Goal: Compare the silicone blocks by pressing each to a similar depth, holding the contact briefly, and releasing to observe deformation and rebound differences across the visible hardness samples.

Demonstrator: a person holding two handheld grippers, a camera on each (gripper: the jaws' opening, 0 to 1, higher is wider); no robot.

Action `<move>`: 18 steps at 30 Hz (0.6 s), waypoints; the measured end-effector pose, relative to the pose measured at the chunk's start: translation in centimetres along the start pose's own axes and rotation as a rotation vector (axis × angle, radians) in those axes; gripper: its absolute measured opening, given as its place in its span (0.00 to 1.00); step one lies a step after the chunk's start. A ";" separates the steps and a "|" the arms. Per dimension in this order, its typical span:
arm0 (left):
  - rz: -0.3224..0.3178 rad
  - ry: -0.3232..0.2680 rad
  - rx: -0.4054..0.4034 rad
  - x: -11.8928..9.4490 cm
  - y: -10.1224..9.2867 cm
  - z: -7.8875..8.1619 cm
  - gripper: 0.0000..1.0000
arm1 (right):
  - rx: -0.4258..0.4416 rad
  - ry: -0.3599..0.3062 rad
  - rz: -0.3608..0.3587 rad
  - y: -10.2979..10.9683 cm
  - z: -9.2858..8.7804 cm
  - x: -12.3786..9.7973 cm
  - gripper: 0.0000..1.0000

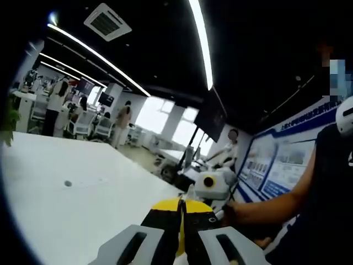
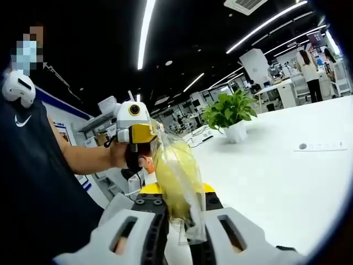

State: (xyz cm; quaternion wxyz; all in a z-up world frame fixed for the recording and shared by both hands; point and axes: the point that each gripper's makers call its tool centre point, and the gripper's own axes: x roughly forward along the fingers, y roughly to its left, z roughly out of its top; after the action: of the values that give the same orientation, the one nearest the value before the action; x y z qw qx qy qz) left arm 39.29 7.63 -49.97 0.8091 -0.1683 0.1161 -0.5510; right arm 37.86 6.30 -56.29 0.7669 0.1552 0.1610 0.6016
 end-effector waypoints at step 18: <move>-0.020 0.048 0.018 0.4 0.0 -1.2 0.00 | 0.025 0.060 0.016 0.2 -1.0 0.0 0.02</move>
State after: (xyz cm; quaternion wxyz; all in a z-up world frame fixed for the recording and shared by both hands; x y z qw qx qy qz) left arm 39.02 7.07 -51.04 0.8020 -0.1492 0.1287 -0.5639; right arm 37.24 6.38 -57.11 0.7550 0.1477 0.1900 0.6100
